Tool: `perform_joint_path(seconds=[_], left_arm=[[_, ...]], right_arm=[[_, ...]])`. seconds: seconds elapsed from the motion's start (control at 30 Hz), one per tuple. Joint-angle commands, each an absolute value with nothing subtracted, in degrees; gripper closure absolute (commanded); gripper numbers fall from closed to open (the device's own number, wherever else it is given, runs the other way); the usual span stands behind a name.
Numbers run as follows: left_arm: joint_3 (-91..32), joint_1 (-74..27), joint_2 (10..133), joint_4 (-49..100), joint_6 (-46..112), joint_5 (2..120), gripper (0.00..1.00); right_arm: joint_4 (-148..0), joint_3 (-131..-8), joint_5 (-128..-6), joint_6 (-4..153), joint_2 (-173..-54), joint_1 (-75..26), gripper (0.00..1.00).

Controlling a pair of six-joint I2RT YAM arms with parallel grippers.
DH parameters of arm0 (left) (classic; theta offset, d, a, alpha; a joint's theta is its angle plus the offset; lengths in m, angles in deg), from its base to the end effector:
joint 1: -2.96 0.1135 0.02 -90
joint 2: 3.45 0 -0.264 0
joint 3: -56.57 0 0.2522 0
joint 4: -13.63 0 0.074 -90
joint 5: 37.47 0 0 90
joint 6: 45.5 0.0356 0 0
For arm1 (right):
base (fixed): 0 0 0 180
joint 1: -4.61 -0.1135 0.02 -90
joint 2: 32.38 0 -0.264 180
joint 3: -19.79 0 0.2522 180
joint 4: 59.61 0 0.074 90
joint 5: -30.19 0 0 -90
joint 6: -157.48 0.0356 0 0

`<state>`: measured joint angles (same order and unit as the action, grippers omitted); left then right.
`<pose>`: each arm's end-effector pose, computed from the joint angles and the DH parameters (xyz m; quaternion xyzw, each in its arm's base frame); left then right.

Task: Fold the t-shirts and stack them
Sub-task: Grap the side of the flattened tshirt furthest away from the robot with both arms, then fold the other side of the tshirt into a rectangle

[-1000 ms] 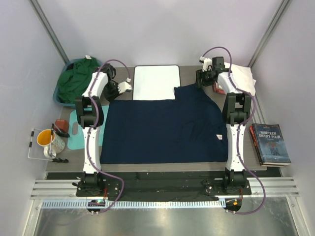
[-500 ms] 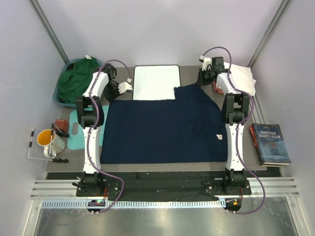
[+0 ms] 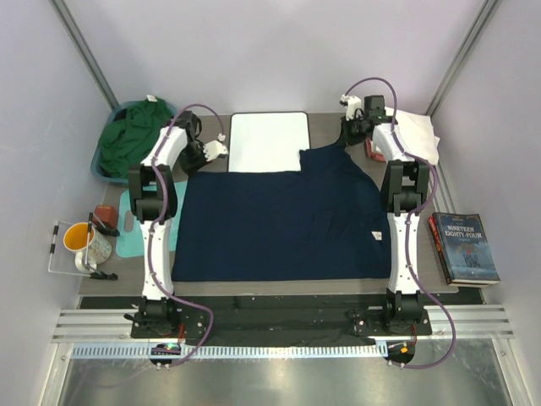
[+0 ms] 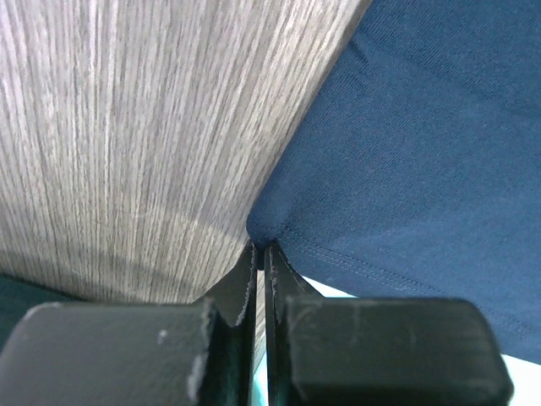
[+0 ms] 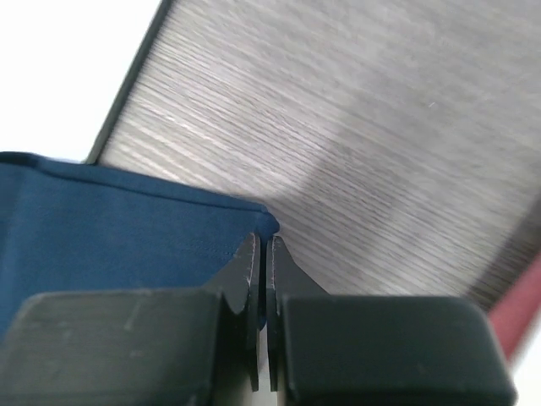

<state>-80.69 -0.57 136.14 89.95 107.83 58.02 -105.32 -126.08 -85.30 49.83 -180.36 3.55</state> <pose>0.4934 -0.0338 0.1671 0.5515 0.8269 0.0079 0.1094 0.5667 0.0258 0.1655 -0.2263 0.8850 0.1530 0.3770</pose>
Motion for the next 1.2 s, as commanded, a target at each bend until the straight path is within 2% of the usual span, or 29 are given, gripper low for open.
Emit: perform_joint_path(seconds=[0.0,0.33,0.67,0.93,1.17], left_arm=[[-77.69,-0.73,130.60,83.99,105.76,56.92,1.00],[-61.45,-0.65,116.10,75.73,105.05,56.66,1.00],[-51.06,-0.56,103.26,81.61,108.74,60.17,1.00],[-36.66,-0.56,92.63,86.89,116.74,59.65,1.00],[-32.86,-0.47,88.84,89.17,117.80,59.30,1.00]], right_arm=[[-105.19,-125.90,-86.61,46.13,-169.06,3.47,0.99],[-109.40,-112.37,-91.53,39.71,-153.68,3.47,0.99],[-135.74,-104.20,-97.69,21.35,-143.83,3.38,0.99],[-148.86,-97.86,-97.17,10.10,-134.51,3.38,0.99],[-159.77,-93.99,-94.89,1.05,-129.32,2.95,0.99]])
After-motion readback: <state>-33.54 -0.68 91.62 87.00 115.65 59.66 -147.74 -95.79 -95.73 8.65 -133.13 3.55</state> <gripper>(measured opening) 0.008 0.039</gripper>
